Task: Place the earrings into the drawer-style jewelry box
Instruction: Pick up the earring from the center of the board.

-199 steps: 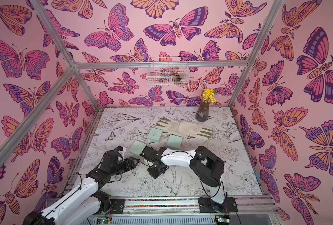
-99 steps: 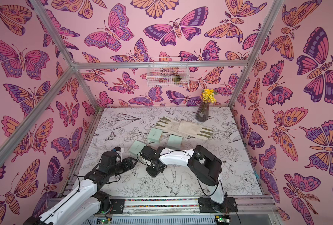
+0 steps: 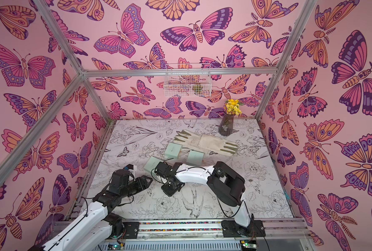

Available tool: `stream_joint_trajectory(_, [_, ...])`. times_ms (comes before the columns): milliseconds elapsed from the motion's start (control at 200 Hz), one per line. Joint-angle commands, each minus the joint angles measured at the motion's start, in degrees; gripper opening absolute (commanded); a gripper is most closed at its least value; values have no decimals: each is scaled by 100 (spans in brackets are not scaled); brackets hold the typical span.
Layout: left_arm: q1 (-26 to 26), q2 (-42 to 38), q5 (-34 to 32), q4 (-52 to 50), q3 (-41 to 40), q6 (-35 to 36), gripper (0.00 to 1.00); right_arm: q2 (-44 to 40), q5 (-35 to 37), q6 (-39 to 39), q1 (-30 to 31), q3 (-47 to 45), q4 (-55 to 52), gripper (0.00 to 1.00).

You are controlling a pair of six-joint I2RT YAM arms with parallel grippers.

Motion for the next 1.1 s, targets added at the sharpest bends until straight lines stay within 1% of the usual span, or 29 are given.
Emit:
stream_joint_trajectory(0, [46,-20,-39,-132,-97,31,71,231,104,-105,40,66,-246,35])
stream_joint_trajectory(230, [47,-22,-14,-108,-127,31,71,276,31,-114,40,131,-323,31])
stream_joint_trajectory(441, [55,17,-6,-82,-128,40,71,253,27,20,48,146,-398,31])
stream_joint_trajectory(556, [54,67,22,-35,-118,40,71,226,102,260,51,187,-520,32])
stream_joint_trajectory(661, [57,86,38,-1,-106,48,70,218,68,672,67,272,-664,33])
stream_joint_trajectory(826, [64,63,55,16,-137,49,70,363,-163,1193,59,470,-901,33])
stream_joint_trajectory(1096, [67,-26,84,16,-181,44,70,595,-264,1435,68,679,-892,34])
